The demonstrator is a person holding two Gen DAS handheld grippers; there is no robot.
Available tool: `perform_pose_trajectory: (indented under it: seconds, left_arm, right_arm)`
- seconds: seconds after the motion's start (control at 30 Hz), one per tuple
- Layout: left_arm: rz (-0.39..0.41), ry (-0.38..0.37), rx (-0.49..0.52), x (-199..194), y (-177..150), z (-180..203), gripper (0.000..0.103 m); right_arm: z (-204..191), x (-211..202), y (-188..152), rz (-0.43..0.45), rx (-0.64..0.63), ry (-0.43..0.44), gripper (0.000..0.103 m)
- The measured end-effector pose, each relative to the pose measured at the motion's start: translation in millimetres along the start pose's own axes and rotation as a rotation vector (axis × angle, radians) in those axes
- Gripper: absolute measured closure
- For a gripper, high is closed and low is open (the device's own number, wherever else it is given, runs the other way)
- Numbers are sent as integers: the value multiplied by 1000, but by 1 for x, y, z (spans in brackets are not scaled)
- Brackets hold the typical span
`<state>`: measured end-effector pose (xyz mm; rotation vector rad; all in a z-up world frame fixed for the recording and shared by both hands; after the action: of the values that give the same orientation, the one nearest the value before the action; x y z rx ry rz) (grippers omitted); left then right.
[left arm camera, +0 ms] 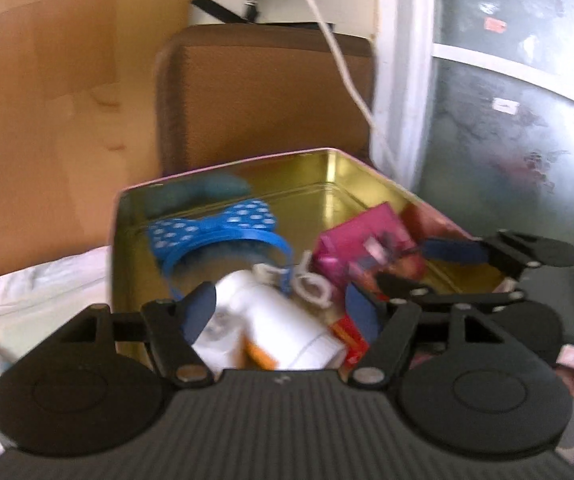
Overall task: Organize rigid objects
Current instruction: 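Open both grippers to drop the keychain bundle into the tin, then withdraw both grippers and move the right gripper to the blue lighter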
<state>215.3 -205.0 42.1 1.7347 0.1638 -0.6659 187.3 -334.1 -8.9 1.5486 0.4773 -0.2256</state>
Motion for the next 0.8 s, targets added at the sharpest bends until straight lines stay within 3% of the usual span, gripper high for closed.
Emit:
perform_pose_trajectory:
  seconds: [0.27, 0.6, 0.8]
  left_arm:
    - [-8, 74, -1, -27, -22, -17, 28]
    - [-16, 148, -3, -59, -53, -45, 27]
    - [-23, 198, -34, -75, -71, -69, 20]
  right_arm:
    - [2, -30, 1, 69, 55, 37, 41]
    - [-39, -78, -1, 179, 254, 147, 38]
    - [-67, -90, -5, 206, 346, 204, 37]
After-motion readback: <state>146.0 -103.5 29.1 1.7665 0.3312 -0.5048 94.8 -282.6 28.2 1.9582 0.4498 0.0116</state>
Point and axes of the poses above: each gripper's, at about its wrist camera, not at the fingertips, and x roughly the way its jaws point, z to its right, y to its top, the point moved 9 cm from there along x, roughly the way its jaws point, and after that the axes turned 12 degrees about y, right-handed, at the moved point
